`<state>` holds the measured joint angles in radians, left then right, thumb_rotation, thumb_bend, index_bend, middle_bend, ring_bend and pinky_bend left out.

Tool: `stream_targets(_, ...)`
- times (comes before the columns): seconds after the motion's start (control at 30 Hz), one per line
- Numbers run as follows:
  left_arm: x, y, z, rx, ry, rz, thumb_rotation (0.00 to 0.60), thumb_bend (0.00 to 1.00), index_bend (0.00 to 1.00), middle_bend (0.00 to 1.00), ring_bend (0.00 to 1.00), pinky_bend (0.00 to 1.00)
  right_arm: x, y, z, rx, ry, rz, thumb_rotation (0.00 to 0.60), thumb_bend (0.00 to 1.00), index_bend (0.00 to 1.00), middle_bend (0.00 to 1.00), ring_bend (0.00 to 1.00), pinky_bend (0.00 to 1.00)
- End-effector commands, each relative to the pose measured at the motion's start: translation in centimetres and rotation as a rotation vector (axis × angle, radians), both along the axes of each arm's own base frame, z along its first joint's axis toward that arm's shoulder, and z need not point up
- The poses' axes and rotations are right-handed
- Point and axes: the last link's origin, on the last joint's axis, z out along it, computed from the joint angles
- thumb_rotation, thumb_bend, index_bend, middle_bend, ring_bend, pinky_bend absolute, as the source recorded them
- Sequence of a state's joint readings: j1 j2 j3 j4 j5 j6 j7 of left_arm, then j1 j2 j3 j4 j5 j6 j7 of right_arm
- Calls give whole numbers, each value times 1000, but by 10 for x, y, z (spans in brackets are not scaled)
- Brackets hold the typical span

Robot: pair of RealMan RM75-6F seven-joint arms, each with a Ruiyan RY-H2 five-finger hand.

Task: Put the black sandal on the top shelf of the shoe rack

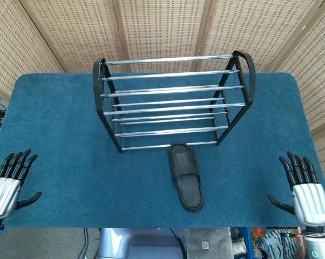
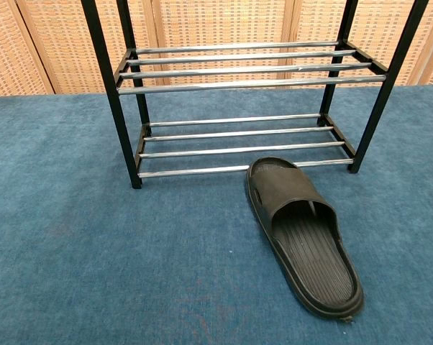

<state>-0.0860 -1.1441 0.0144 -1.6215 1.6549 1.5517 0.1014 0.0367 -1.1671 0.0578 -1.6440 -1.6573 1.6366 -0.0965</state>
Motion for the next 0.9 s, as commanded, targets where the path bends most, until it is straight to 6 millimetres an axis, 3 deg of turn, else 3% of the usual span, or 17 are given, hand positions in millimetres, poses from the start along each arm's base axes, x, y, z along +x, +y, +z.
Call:
stream_targets(0.03, 0, 0, 0, -1, 1, 1, 600, 177, 0, 0, 0, 0, 0, 0, -1, 2, 3, -1, 600, 0, 0, 0, 0, 0)
stream_targets(0.23, 0, 0, 1, -2, -8, 3, 600, 177, 0, 0, 0, 0, 1, -3, -12, 78, 14, 4, 600, 29, 0, 5, 0, 0)
stream_targets(0.33, 0, 0, 2, 0, -12, 4, 600, 177, 0, 0, 0, 0, 3, -9, -20, 185, 49, 28, 600, 173, 41, 89, 0, 0)
stream_targets(0.43, 0, 0, 2, 0, -14, 3, 600, 177, 0, 0, 0, 0, 6, -14, -25, 271, 73, 53, 600, 329, 185, 201, 23, 1)
stream_targets(0.57, -1, 1, 2, -1, -15, 10, 600, 177, 0, 0, 0, 0, 15, -28, -35, 422, 137, 139, 600, 477, 329, 319, 116, 105)
stream_targets(0.77, -1, 4, 2, 2, -21, 15, 600, 177, 0, 0, 0, 0, 19, -41, -77, 573, 383, 241, 600, 522, 351, 350, 148, 191)
stream_targets(0.9, -2, 5, 2, 2, -22, 20, 600, 177, 0, 0, 0, 0, 21, -43, -90, 596, 433, 232, 600, 542, 354, 353, 150, 197)
